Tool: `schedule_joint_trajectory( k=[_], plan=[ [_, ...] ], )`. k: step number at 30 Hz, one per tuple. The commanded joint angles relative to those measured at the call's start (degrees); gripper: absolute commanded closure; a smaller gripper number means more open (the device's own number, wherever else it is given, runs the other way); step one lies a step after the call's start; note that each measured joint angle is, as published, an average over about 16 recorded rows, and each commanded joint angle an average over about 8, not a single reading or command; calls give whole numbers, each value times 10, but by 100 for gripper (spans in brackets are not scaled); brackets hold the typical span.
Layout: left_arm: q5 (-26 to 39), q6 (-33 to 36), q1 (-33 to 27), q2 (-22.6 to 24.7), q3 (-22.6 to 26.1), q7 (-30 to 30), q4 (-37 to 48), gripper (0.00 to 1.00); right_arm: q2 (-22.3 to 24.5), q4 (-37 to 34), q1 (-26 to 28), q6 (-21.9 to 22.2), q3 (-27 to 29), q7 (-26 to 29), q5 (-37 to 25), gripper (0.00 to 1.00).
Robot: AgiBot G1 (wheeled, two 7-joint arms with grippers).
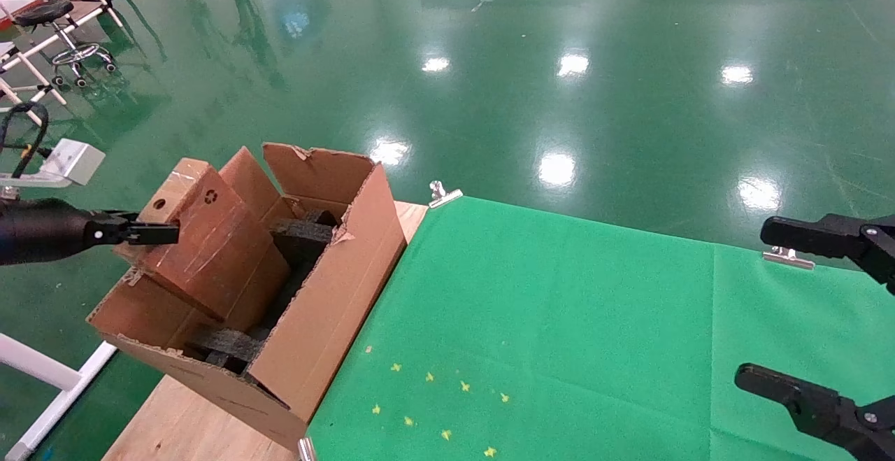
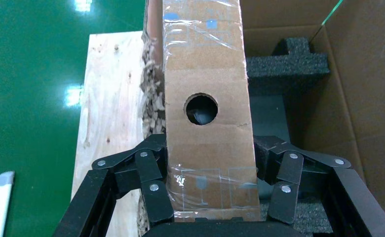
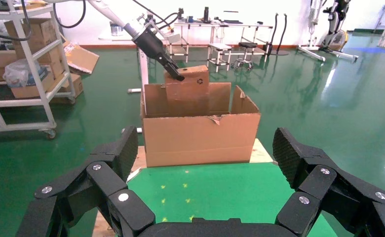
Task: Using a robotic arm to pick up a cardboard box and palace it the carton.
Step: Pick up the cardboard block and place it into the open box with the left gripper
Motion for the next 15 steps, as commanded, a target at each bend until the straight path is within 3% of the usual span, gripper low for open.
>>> schedule_joint_trajectory(
  k=[1,15],
  plan=[
    [0,-2,2,2,0,2,7,100,0,0,0,0,0,0,0,0],
    [-17,-50,53,24,-12,14,35,100,0,0,0,0,0,0,0,0]
  ],
)
